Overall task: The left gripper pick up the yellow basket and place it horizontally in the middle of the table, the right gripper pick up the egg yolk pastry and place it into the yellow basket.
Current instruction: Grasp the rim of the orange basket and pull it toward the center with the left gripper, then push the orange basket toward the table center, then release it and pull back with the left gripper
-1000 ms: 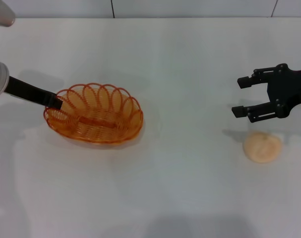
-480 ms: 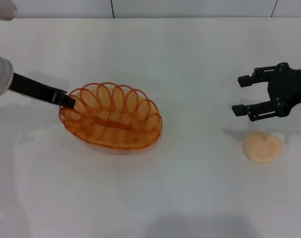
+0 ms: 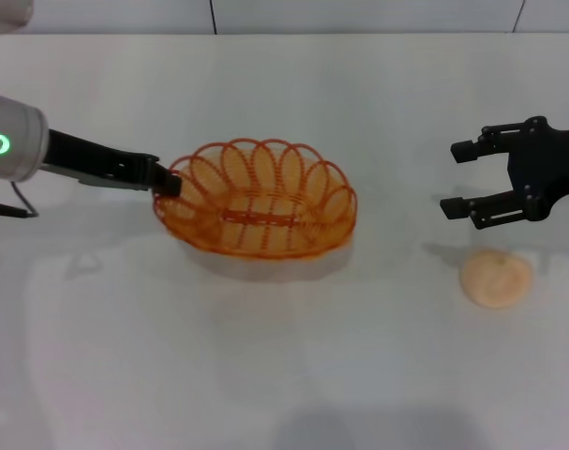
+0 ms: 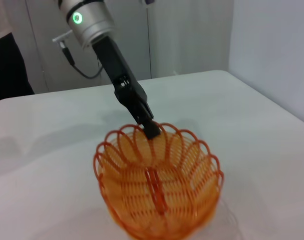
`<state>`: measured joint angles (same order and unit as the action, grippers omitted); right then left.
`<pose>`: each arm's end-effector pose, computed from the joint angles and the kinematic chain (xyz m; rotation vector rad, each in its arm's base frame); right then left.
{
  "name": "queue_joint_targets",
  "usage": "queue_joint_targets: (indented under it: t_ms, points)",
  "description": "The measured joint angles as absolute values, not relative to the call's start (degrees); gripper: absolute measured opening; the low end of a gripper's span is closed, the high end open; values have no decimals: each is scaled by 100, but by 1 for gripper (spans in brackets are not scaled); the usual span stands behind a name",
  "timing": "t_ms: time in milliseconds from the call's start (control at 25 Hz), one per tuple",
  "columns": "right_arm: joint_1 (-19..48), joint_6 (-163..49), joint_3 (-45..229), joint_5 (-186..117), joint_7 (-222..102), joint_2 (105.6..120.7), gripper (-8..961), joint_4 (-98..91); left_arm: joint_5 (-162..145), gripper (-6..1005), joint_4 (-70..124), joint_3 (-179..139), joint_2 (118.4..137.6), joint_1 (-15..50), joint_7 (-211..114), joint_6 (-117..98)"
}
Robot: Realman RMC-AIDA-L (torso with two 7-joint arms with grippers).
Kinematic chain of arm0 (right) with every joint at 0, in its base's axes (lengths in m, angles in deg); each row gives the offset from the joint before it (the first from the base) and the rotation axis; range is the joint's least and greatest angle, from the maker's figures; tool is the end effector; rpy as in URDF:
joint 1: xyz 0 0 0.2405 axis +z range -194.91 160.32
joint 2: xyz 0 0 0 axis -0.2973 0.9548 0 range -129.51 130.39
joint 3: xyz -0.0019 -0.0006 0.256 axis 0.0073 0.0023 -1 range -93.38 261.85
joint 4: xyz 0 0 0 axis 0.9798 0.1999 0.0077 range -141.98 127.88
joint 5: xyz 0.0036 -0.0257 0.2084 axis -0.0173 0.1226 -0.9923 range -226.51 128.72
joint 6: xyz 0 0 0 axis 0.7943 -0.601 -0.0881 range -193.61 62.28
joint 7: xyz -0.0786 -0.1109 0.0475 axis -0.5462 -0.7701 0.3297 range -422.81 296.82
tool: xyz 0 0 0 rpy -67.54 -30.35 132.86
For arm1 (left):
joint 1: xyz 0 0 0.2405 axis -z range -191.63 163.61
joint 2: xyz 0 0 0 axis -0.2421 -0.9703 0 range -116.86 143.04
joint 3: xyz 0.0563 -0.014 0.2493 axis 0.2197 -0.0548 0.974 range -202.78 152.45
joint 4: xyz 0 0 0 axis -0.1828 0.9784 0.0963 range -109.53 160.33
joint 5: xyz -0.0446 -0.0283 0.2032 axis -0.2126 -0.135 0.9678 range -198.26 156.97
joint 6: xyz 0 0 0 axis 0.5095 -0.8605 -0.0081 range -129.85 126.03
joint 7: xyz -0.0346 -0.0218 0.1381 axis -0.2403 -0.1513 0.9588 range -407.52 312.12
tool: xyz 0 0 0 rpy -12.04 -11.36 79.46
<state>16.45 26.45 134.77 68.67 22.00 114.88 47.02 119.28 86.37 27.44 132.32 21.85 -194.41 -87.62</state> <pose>0.2200 0.3621 0.0462 -2.8730 0.2303 0.3519 -0.2313 0.3735 0.0262 -2.3736 -1.5347 -0.0554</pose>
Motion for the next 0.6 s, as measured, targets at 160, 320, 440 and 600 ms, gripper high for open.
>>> queue_joint_targets:
  t_ms: [160,320,440,600]
  points:
    - [1645,2683,13477,6867,2152,11492,699,4701,11883,72,8577,3497,13234,2187,-19899,-8270]
    - [1649,2716,13480,6867,2161,11488,697,4755,11676,72,8562,3894,13242,2167,-20209,-8035]
    - [1646,2718,13480,6868,2171,11485,695,4776,11490,72,8546,4066,13252,2141,-20351,-7936]
    - [1637,2722,13478,6869,2177,11470,692,4777,11425,72,8560,4438,13253,2125,-20603,-7707]
